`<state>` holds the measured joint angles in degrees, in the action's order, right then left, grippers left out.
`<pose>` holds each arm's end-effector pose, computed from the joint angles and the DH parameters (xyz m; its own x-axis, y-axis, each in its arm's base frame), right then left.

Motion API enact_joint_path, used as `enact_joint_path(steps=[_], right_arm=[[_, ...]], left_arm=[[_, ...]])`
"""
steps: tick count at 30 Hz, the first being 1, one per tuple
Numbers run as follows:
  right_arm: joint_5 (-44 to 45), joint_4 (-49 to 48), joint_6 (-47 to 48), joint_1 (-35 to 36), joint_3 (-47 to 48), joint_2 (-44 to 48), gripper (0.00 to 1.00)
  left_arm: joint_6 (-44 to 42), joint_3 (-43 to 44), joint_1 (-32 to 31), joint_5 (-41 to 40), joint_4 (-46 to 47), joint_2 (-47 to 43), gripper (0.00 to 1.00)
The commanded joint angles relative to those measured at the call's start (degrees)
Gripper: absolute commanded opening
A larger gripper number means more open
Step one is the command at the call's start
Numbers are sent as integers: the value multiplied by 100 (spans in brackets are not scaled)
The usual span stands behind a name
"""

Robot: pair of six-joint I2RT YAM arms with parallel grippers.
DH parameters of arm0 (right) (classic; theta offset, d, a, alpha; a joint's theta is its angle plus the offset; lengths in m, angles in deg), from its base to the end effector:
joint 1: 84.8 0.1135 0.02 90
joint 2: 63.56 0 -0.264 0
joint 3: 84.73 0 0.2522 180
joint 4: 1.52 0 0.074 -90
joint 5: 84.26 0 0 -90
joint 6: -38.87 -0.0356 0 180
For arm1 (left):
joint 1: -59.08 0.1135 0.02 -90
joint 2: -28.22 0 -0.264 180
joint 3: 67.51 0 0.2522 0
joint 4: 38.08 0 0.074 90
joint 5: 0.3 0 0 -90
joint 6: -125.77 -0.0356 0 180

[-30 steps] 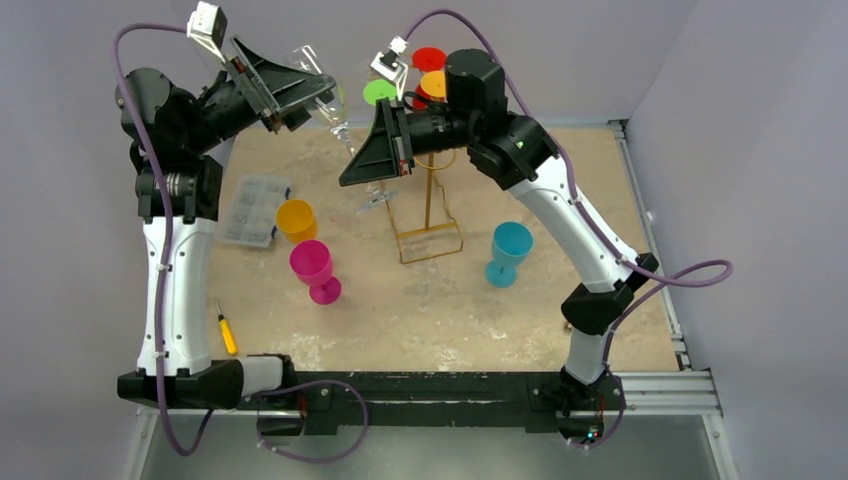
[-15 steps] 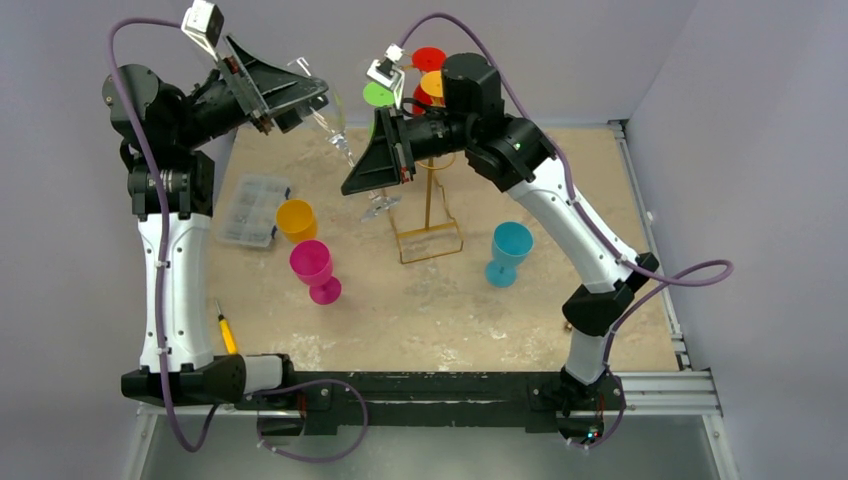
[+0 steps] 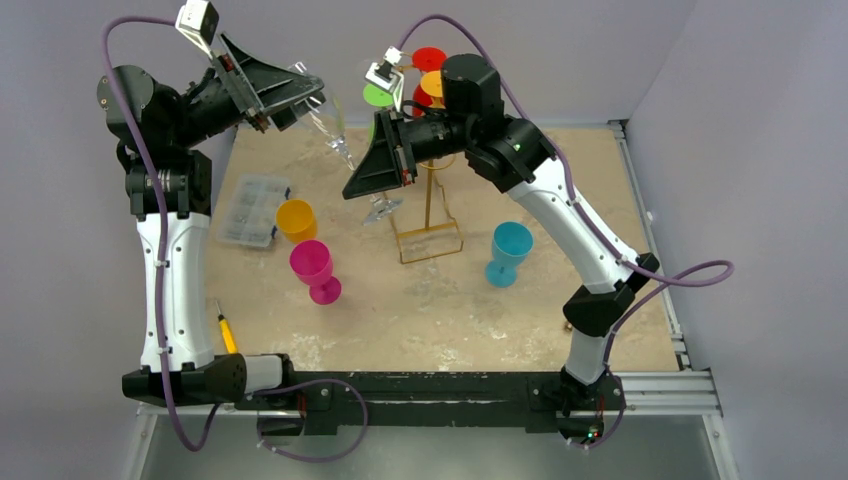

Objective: Take the wine glass off the wine glass rack

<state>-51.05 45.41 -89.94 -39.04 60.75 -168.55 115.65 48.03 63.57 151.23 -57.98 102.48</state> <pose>0.2389 0.2880 0.5218 -0.6704 -0.1964 -0.7155 -0.7087 -0.1160 0.6959 0.2244 -0.0138 0.5672 -0.7028 -0.5259 -0.4791 0.4946 0.1229 -0.8604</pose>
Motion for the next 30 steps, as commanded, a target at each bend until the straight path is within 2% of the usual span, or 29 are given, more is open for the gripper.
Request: enact_joint_path(steps=[1,8,16,24,30], right_arm=[[-231,-376,-64,37,87,286,0],[-267,-484,-141,30,67,270,0],[-287,-594,-221,38,85,244,0],[-352,-655,-312,39,117,198,0],[-363,-639,-295,39,139,181,0]], left_arm=[[44,-8,54,158,298,-109,63],[77,-104,49,214,364,-192,71],[117,-181,35,276,417,-200,71],[120,-237,-35,297,472,-201,66],[132,-231,-54,292,499,-192,51]])
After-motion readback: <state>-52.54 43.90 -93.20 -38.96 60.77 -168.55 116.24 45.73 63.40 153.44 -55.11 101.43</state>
